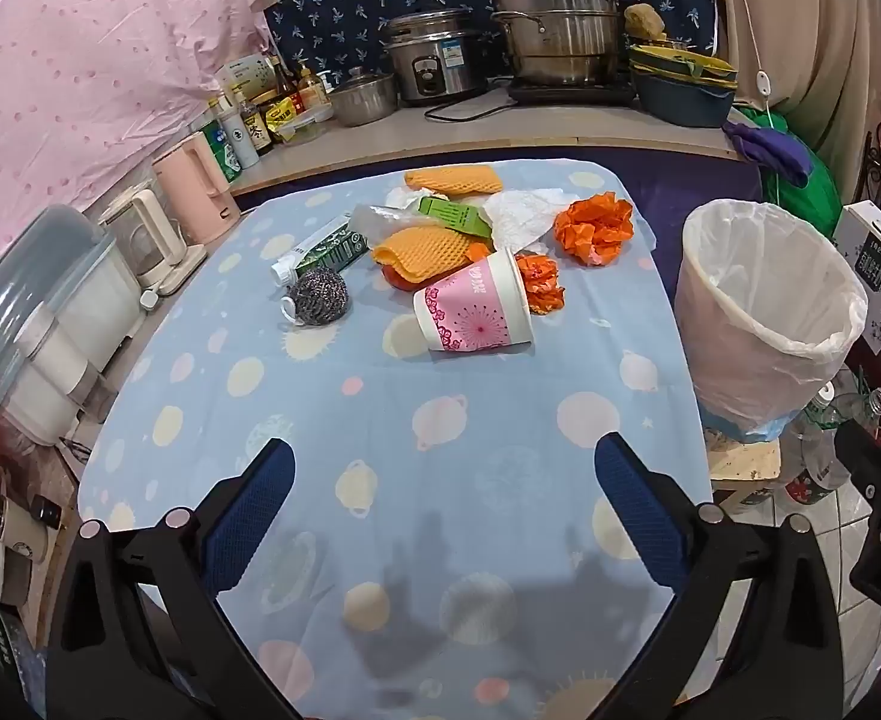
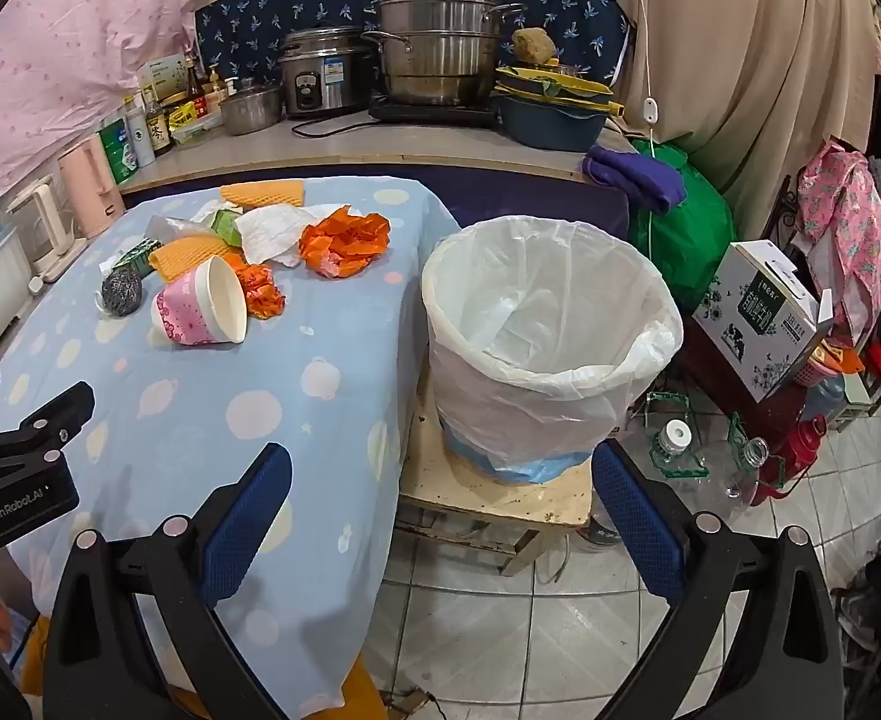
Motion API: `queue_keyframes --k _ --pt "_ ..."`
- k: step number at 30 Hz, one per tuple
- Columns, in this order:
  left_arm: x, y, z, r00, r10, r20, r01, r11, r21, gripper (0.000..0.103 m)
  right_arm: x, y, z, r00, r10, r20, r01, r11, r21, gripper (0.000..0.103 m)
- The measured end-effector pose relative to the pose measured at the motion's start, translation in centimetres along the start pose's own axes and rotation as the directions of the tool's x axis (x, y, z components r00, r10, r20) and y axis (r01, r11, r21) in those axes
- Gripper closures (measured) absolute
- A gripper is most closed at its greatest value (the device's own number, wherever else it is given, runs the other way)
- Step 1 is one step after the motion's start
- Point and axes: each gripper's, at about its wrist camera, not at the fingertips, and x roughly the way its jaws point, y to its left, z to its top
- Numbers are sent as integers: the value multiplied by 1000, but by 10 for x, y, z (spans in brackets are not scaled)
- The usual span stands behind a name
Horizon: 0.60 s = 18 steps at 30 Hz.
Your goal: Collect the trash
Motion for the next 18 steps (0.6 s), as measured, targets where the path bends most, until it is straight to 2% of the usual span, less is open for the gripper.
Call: queue_keyframes --k 18 --pt "0 -1 0 1000 9 -1 -9 1000 10 7 -2 0 1 1000 -2 2 2 1000 -2 7"
